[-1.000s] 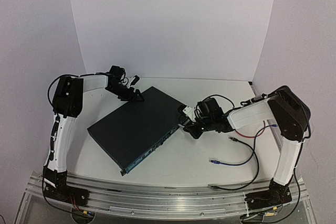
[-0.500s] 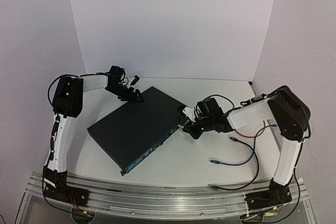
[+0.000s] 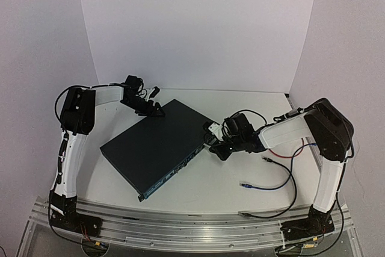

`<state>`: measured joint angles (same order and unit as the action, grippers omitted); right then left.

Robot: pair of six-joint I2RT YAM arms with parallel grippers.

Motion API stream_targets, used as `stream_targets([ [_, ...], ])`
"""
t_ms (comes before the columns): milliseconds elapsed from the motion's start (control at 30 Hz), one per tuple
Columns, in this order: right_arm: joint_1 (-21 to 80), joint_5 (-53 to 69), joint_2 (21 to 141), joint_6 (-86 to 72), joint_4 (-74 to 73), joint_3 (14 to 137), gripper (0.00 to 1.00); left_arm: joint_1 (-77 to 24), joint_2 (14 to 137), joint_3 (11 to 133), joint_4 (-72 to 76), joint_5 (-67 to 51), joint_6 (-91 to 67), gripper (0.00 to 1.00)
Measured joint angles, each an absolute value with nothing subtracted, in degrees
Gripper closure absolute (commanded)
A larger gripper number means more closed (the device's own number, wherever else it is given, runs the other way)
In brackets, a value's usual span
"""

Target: Insert the plug into the switch port

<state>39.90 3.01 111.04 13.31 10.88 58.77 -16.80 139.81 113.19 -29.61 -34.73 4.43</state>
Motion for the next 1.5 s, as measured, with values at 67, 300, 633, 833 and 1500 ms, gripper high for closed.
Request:
stream_targets([
  [67,39.9,3.0,111.0,13.2,10.9,58.8,1.0,-16.8,139.8,113.2,-29.6,-34.8,4.5,0.19],
  [300,39.9,2.9,111.0,12.5,10.8,58.8,1.0,-16.8,139.8,113.2,-29.6,-34.8,4.5,0.19],
  [633,40.1,2.6,110.5,11.7,10.5,58.8,1.0,-16.8,139.8,113.2,-29.6,-34.9,4.5,0.19],
  [833,40.2,2.3,109.3,11.5,10.1,58.8,1.0,-16.8,139.8,113.2,-29.6,-34.9,4.7,0.19],
  [1500,40.9,-0.2,109.5,10.2,8.4,59.8,1.0,-16.6,139.9,113.2,-29.7,-35.6,5.1,0.2],
])
